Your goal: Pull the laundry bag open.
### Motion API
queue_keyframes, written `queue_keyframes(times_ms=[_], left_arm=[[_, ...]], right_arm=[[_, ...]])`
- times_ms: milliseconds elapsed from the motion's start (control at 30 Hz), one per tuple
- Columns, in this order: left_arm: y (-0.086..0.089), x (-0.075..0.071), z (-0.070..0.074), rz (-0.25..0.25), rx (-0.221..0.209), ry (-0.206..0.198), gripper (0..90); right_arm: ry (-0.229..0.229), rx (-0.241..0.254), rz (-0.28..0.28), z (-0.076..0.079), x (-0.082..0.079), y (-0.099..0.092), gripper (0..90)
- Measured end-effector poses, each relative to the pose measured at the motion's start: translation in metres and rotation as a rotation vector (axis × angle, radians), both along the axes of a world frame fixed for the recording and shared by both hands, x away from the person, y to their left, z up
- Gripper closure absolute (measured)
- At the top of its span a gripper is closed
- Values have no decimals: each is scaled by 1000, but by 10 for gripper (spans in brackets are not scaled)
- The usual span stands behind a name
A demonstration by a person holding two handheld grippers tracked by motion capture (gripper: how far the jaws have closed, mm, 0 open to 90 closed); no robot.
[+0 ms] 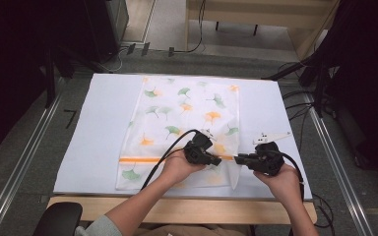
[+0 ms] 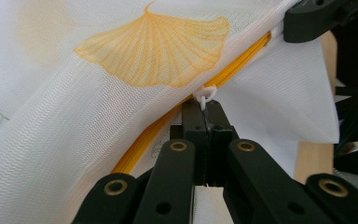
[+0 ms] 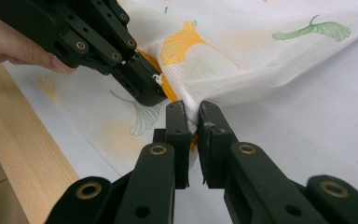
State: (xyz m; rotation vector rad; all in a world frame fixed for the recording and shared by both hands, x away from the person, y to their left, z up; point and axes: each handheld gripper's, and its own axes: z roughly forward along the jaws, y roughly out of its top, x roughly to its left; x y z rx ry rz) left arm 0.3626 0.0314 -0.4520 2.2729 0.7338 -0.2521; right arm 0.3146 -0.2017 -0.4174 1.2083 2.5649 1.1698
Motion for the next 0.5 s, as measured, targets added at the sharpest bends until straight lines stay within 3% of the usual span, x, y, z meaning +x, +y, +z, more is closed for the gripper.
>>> queue_keyframes(times_ms=[500], left_arm=[[11,2,0,5,30,-4,900]], right_arm=[[9,-4,-14,-1,1,-3,851]])
